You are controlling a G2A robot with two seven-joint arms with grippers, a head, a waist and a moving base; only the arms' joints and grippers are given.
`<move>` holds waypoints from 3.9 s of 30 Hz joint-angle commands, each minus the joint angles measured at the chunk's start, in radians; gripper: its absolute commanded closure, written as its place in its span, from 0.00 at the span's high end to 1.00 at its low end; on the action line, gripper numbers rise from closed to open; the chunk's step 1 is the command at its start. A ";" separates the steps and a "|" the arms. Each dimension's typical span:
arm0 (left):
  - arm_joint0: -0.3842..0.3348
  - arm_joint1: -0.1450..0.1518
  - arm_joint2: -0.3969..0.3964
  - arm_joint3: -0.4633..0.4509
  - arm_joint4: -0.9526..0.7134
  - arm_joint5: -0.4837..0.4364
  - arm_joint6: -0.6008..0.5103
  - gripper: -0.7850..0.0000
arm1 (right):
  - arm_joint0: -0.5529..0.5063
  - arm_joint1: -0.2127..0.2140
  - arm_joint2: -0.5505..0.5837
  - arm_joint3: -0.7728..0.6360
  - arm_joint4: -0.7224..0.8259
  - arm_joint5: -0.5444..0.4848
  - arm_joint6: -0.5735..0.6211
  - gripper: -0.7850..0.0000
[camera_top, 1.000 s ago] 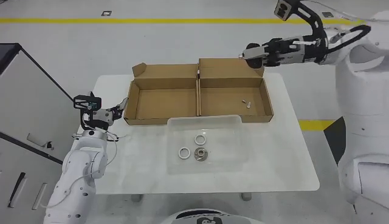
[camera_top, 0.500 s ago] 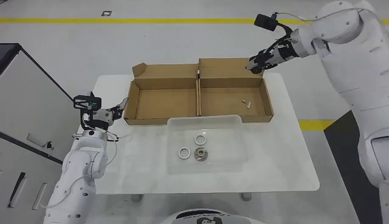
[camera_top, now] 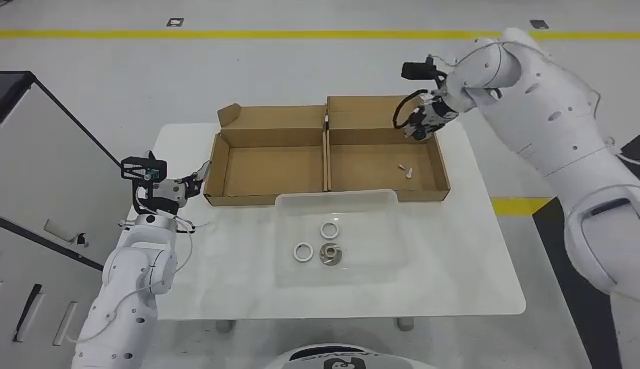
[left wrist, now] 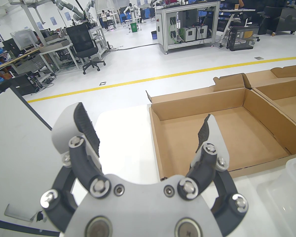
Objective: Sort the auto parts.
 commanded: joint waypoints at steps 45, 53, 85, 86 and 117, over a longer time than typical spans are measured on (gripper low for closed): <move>0.000 0.000 0.000 0.000 0.000 0.000 0.000 1.00 | -0.171 -0.179 -0.135 0.205 -0.140 0.160 -0.196 0.00; 0.000 0.000 0.000 0.000 0.000 0.000 0.000 1.00 | -0.169 -0.188 -0.117 0.232 -0.138 0.139 -0.183 0.21; 0.000 0.000 0.000 0.000 0.000 0.000 0.000 1.00 | -0.166 -0.066 0.273 -0.107 0.019 0.013 -0.120 1.00; 0.000 0.000 0.000 0.000 0.000 0.000 0.000 1.00 | -0.182 -0.056 0.300 -0.144 0.032 0.009 -0.109 1.00; 0.000 0.000 0.000 0.000 0.000 0.000 0.000 1.00 | -0.785 0.113 1.060 -0.646 0.792 0.038 0.135 1.00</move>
